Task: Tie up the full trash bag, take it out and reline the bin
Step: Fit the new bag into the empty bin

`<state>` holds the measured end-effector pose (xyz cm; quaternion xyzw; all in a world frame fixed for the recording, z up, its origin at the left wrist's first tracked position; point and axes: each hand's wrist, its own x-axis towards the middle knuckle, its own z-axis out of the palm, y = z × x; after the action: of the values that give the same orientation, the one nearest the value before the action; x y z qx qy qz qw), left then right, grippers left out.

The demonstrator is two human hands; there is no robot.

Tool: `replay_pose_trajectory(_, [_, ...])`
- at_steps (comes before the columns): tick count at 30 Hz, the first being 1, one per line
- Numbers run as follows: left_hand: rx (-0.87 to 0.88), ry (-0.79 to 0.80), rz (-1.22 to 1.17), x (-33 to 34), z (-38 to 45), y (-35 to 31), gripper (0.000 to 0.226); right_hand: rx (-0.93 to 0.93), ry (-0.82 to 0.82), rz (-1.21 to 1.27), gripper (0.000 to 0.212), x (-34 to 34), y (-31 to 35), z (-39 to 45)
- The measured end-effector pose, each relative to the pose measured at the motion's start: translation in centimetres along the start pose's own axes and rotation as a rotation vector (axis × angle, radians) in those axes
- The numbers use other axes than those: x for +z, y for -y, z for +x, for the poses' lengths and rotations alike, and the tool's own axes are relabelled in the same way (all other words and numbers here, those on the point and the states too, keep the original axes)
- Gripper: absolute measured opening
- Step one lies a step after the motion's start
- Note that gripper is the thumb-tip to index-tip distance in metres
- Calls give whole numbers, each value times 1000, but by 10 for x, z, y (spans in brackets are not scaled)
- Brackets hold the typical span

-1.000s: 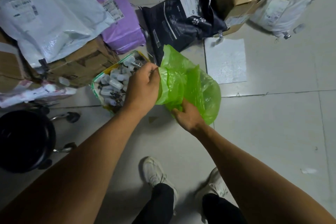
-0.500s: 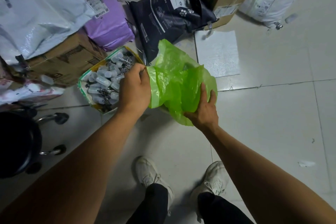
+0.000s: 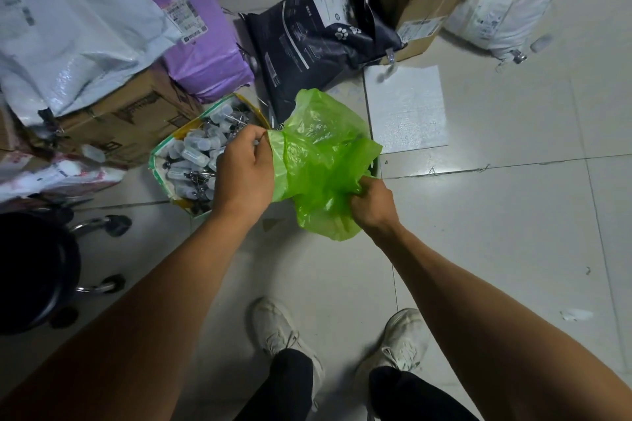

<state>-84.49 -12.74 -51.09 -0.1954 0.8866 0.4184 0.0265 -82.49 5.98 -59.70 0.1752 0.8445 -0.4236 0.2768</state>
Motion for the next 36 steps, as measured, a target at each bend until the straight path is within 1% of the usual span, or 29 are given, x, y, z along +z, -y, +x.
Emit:
replay_pose_trajectory(4, [47, -56, -59, -3, 4, -6, 17, -154, 22, 104, 27, 9, 19, 4])
replay_pose_trajectory(7, [85, -113, -71, -2, 13, -3, 18, -224, 11, 80, 24, 14, 28, 11])
replay_pose_trajectory(9, [99, -103, -71, 4, 17, 3, 17, -204, 13, -22, 20, 16, 25, 19])
replay_pose_trajectory(13, [138, -87, -61, 23, 27, 20, 15, -177, 37, -249, 24, 20, 8, 37])
replay_pose_trajectory(17, [228, -68, -31, 41, 41, 40, 16, -167, 123, -453, 24, 35, -7, 65])
replay_pose_trajectory(20, [274, -2, -32, 53, 51, 55, 15, -180, 162, -578, 22, 51, -13, 90])
replay_pose_trajectory(23, [284, 62, -32, 61, 62, 70, 21, -180, 216, -696, 31, 69, -22, 110])
replay_pose_trajectory(25, [295, 105, -30, 65, 68, 79, 18, -212, 259, -740, 35, 82, -26, 123])
replay_pose_trajectory(27, [307, 161, -38, 68, 74, 87, 15, -195, 280, -721, 40, 93, -34, 137])
replay_pose_trajectory(30, [334, 231, -6, 70, 81, 95, 21, -280, 392, -772, 52, 99, -40, 150])
replay_pose_trajectory(31, [343, 251, 16, 70, 83, 98, 23, -232, 416, -661, 53, 97, -34, 146])
replay_pose_trajectory(32, [350, 271, 36, 69, 85, 100, 25, -208, 419, -609, 52, 94, -27, 143])
replay_pose_trajectory(34, [341, 302, 69, 67, 87, 103, 31, -319, 389, -588, 48, 86, -17, 138])
replay_pose_trajectory(36, [332, 314, 80, 64, 87, 103, 35, -329, 383, -540, 48, 75, -8, 131])
